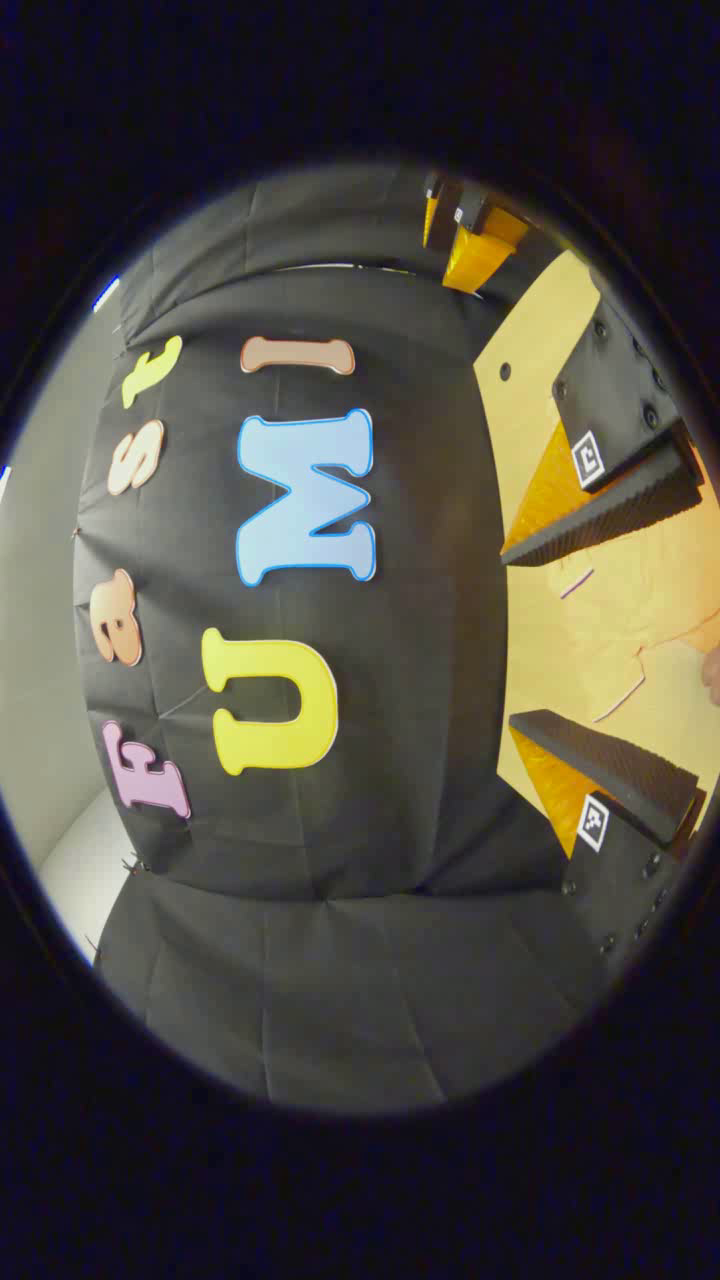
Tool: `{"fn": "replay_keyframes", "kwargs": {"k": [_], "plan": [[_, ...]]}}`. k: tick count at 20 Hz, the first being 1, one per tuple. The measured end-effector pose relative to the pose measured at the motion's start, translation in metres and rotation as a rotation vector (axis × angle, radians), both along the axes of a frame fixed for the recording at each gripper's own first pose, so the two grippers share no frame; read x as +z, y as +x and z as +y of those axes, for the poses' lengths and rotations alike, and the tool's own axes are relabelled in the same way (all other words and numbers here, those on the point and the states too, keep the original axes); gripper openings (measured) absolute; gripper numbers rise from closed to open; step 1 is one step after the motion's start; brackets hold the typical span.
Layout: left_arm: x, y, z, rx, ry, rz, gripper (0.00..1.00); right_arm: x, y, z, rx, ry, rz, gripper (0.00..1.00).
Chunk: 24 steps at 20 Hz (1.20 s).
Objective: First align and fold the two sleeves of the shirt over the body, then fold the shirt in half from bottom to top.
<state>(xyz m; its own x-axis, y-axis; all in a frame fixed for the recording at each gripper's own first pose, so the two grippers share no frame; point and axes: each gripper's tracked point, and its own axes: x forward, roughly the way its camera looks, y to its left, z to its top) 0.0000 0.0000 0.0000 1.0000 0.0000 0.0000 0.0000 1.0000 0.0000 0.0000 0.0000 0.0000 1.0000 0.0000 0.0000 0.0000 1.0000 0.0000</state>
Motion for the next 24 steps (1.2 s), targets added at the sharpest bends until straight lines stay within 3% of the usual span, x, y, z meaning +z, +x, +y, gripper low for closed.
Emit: {"fn": "replay_keyframes", "kwargs": {"k": [14, 24], "plan": [[-0.006, 0.014, 0.010, 0.022, -0.016, -0.002, 0.94, -0.002, -0.003, 0.005, 0.018, -0.008, 0.075, 0.96], [-0.013, 0.018, 0.018, 0.028, -0.024, 0.014, 0.94, -0.065, 0.015, -0.010, -0.007, 0.039, 0.320, 0.96]]}}
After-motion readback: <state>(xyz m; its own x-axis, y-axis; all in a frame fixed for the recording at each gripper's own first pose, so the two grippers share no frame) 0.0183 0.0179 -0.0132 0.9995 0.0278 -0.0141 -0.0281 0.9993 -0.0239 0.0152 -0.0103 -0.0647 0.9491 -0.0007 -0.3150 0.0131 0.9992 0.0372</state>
